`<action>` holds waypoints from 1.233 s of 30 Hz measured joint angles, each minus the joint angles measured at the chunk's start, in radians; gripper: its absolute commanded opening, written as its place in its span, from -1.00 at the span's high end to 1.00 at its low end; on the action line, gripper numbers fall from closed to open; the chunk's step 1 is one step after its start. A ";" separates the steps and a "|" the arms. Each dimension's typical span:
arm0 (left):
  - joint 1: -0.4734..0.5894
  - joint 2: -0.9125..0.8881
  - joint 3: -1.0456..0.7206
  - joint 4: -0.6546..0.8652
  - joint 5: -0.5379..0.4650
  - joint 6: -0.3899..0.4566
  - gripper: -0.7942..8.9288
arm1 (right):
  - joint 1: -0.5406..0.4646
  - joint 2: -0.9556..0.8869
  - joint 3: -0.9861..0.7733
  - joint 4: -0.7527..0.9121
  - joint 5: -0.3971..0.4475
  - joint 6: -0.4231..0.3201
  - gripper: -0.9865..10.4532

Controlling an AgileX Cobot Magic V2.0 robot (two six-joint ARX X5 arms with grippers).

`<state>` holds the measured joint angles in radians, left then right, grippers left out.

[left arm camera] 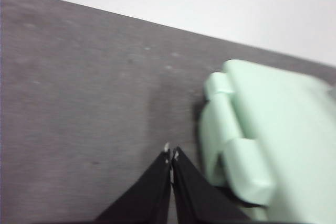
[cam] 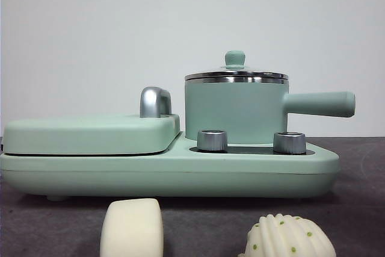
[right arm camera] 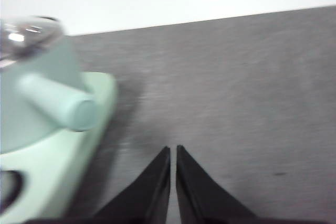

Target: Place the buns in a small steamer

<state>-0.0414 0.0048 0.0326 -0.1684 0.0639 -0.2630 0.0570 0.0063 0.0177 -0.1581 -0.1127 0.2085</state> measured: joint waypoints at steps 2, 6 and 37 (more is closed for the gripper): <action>-0.002 0.002 0.001 0.014 0.044 -0.039 0.82 | 0.000 0.000 0.007 -0.013 -0.046 0.053 0.80; -0.016 0.045 0.050 -0.051 0.063 -0.105 0.82 | 0.000 0.001 0.086 -0.049 -0.084 0.148 0.80; -0.183 0.804 0.859 -0.303 0.476 0.104 0.82 | 0.000 0.550 0.899 -0.572 -0.460 -0.118 0.80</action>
<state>-0.2241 0.8085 0.8917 -0.4709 0.5400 -0.1589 0.0574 0.5564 0.9169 -0.7303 -0.5732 0.0906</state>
